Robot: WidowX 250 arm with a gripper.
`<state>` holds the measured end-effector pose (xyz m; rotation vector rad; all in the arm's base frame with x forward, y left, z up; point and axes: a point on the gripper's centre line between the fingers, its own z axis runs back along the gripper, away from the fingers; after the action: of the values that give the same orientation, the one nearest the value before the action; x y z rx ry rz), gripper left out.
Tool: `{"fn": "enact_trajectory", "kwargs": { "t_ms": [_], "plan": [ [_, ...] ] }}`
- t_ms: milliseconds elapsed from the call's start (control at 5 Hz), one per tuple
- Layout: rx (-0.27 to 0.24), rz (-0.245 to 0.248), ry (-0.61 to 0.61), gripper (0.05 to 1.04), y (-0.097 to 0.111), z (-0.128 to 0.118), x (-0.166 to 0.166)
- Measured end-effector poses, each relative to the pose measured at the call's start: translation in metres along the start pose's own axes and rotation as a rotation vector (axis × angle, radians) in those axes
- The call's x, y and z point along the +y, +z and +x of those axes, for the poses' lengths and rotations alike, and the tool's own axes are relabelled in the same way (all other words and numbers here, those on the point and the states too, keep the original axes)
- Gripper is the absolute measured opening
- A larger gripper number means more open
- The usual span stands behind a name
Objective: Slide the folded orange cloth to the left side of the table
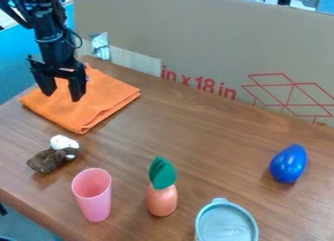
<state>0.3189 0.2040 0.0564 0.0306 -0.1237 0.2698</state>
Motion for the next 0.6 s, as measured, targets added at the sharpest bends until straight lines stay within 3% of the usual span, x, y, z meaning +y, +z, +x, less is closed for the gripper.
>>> {"fn": "enact_trajectory", "kwargs": {
  "t_ms": [200, 400, 600],
  "plan": [
    [-0.004, -0.009, -0.024, 1.001, 0.003, -0.001, -0.008],
    [0.018, -0.03, -0.137, 1.001, 0.008, -0.004, -0.047],
    [0.003, -0.063, -0.253, 1.001, 0.026, -0.012, -0.097]
  ]
}}
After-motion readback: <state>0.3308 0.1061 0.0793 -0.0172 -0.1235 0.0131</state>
